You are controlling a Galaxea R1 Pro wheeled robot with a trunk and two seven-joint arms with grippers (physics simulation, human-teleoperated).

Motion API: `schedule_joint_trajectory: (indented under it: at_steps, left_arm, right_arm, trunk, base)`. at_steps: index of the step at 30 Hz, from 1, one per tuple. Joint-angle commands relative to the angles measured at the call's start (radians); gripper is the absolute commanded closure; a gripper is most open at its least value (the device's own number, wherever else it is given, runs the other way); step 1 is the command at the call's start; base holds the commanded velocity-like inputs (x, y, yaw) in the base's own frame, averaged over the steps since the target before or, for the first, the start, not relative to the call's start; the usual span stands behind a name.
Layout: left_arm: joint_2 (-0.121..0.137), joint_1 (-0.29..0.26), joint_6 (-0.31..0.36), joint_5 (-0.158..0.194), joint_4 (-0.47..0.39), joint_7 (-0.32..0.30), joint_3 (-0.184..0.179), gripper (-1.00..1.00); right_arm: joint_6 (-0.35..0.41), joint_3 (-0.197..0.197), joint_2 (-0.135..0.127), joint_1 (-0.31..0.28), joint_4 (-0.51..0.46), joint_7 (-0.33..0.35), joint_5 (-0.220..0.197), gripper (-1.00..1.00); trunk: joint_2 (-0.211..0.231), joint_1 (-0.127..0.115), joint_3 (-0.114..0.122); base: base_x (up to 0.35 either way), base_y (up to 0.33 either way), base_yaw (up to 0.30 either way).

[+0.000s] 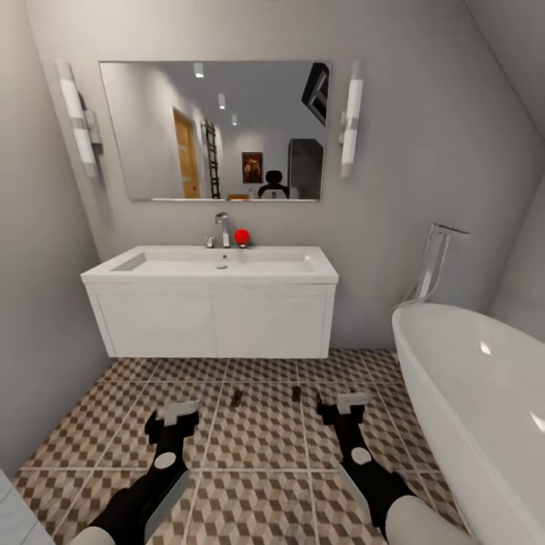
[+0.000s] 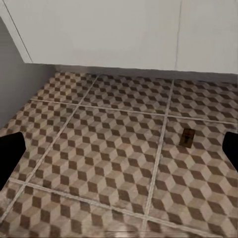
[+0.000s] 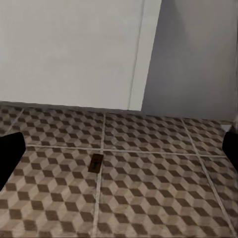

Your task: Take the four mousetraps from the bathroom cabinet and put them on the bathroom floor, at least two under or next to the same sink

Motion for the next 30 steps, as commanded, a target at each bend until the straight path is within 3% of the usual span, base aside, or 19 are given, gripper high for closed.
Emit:
schedule_joint_trajectory:
  at_steps: [1,7,11,12,16,17,23,30]
  left_arm:
    - [0.001,-0.001,-0.025,0.010,0.029,0.006,-0.008,-1.00]
    - [-0.007,-0.001,-0.184,0.015,0.234,-0.043,-0.008,-1.00]
    - [-0.010,-0.001,-0.273,0.033,0.350,-0.100,-0.007,-1.00]
    - [-0.011,-0.001,-0.314,0.055,0.406,-0.130,-0.006,-1.00]
    - [-0.011,-0.001,-0.395,0.121,0.506,-0.180,-0.005,-1.00]
    - [-0.012,0.000,-0.434,0.155,0.553,-0.199,-0.005,-1.00]
    - [-0.014,0.013,-0.565,0.219,0.707,-0.264,-0.006,-1.00]
    - [-0.018,0.065,-0.658,0.234,0.779,-0.329,-0.004,-1.00]
  right_arm:
    - [-0.002,0.008,-0.003,-0.001,0.017,-0.010,0.001,-1.00]
    - [-0.026,0.007,-0.013,0.006,0.149,-0.008,0.000,-1.00]
    - [-0.112,0.007,-0.015,0.013,0.259,-0.008,0.000,-1.00]
    - [-0.182,0.007,-0.015,0.017,0.322,-0.007,-0.002,-1.00]
    - [-0.318,0.007,-0.018,0.031,0.398,-0.007,-0.010,-1.00]
    - [-0.357,0.007,-0.019,0.049,0.416,-0.007,-0.012,-1.00]
    - [-0.410,0.007,-0.025,0.117,0.441,-0.006,-0.014,-1.00]
    - [-0.421,0.007,-0.046,0.195,0.446,-0.005,-0.013,-1.00]
  trunk:
    - [0.007,-0.004,0.002]
    - [0.049,-0.027,0.021]
    - [0.077,-0.042,0.034]
    - [0.084,-0.046,0.037]
    - [0.112,-0.062,0.049]
    - [0.119,-0.065,0.052]
    - [0.161,-0.088,0.071]
    - [0.210,-0.115,0.093]
  base:
    - [0.000,0.000,0.000]
    - [0.000,0.000,0.000]
    - [0.000,0.000,0.000]
    - [0.000,0.000,0.000]
    - [0.000,0.000,0.000]
    - [0.000,0.000,0.000]
    - [0.000,0.000,0.000]
    - [0.000,0.000,0.000]
